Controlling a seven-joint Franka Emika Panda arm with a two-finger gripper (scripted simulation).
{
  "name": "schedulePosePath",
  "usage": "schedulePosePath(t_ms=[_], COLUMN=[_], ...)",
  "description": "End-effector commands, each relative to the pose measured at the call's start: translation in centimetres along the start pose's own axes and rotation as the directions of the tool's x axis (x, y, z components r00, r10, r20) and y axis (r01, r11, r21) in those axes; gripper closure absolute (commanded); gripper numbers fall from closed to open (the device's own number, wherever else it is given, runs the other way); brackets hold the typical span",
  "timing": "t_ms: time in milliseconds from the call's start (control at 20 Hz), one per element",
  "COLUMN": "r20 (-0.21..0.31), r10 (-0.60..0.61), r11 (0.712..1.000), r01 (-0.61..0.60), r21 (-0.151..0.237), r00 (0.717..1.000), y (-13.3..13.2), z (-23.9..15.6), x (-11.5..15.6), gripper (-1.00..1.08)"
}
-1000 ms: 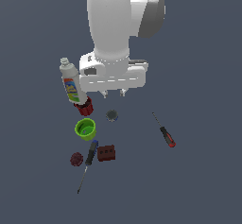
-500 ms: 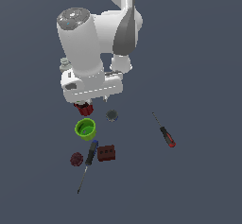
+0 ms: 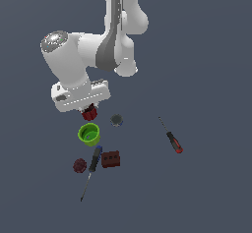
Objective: Pick up a designated object from a clutter of objects.
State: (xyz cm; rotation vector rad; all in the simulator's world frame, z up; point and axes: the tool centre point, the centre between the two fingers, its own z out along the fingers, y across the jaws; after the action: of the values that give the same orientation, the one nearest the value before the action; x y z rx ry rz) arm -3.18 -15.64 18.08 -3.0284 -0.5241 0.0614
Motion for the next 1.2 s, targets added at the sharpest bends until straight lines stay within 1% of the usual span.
schedulePosePath(t_ms=[0,300,600,900,1150], r20=[-0.001,-0.008,-0.015,-0.021,-0.022], r10=[-0.026,-0.083,-0.124,-0.147,-0.153], r11=[1.000,0.996,0.991,0.988,0.987], r01=[0.026,0.083,0.125,0.148,0.154], r21=[0.009,0.030,0.044,0.051,0.053], r00=[1.000,0.997,0.992,0.989,0.988], y=[1.3,3.8,5.5,6.3,6.5], z=[1.2,4.0,6.1,7.2,7.5], x=[-1.3,-4.6,-7.1,-8.6,-9.0], gripper=[-0.20,-0.20,-0.20,-0.20,-0.20])
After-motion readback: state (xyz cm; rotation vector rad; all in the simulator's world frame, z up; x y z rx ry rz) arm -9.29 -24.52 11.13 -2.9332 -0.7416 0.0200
